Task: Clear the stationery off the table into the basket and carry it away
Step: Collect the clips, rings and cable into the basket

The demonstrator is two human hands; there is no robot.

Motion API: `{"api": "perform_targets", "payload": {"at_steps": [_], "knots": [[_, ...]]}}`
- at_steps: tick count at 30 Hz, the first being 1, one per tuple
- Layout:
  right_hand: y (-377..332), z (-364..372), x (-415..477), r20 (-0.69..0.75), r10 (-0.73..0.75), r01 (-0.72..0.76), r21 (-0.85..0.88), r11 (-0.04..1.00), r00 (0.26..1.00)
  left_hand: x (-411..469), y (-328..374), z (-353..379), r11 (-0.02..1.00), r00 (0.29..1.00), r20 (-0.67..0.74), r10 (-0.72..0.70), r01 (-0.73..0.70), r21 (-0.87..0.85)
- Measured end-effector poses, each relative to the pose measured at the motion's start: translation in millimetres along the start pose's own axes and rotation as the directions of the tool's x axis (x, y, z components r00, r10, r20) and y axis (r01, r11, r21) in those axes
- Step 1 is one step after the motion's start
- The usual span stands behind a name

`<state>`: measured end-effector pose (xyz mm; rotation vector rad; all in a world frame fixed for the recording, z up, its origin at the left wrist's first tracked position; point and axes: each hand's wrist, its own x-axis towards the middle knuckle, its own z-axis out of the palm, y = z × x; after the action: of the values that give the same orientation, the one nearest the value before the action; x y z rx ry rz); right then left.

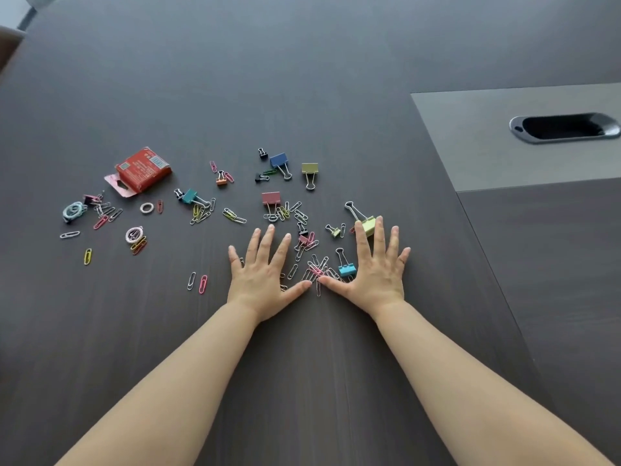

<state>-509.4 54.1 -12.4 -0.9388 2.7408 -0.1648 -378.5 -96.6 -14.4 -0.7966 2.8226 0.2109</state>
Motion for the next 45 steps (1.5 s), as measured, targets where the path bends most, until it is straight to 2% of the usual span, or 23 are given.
{"api": "perform_targets", "payload": {"at_steps": [6,9,11,16,21,24,27,31,37,42,45], "knots": [[-0.3,-1.5,37.9,-0.077,-0.117,0.121,0.056,0.991,0.990,57.1,-3.5,-9.9,0.992,0.991,-0.047,0.129,-0.128,0.006],[2.1,6.7,36.9,-0.301,-0.163,0.215,0.151,0.965,0.940,69.5,-6.9,-10.2,0.978,0.977,-0.047,0.209,-0.209,0.006],[3.2,12.9,33.8,-0.421,-0.173,0.252,0.139,0.958,0.890,67.3,-9.0,-7.2,0.966,0.958,-0.139,0.250,-0.256,-0.027],[-3.6,17.9,23.4,-0.464,-0.132,0.166,0.034,0.986,0.876,59.5,-8.3,7.0,0.927,0.844,-0.446,0.299,-0.368,-0.075],[-6.4,19.5,15.7,-0.521,-0.149,0.174,-0.001,0.985,0.841,54.7,-6.8,8.9,0.954,0.804,-0.542,0.246,-0.300,-0.011],[-6.7,19.9,14.9,-0.526,-0.165,0.183,-0.016,0.983,0.834,55.9,-8.0,10.3,0.949,0.809,-0.537,0.240,-0.312,-0.045],[-5.1,19.9,14.3,-0.514,-0.178,0.196,-0.020,0.980,0.839,58.2,-7.7,8.9,0.936,0.846,-0.474,0.242,-0.332,-0.116],[-5.3,17.1,11.5,-0.469,-0.182,0.201,-0.009,0.979,0.864,55.5,-6.5,5.7,0.942,0.850,-0.448,0.277,-0.331,-0.046],[-5.4,14.3,-5.1,-0.380,-0.238,0.248,-0.024,0.969,0.894,34.4,-4.3,8.6,0.969,0.880,-0.443,0.172,-0.231,-0.082],[-8.6,13.0,-38.1,-0.376,-0.230,0.269,0.053,0.962,0.898,-14.7,-12.0,21.2,0.954,0.847,-0.512,0.145,-0.258,-0.156],[-11.8,13.1,-62.0,-0.323,-0.230,0.265,0.070,0.962,0.918,-44.4,-18.3,26.9,0.952,0.842,-0.520,0.144,-0.261,-0.159]]}}
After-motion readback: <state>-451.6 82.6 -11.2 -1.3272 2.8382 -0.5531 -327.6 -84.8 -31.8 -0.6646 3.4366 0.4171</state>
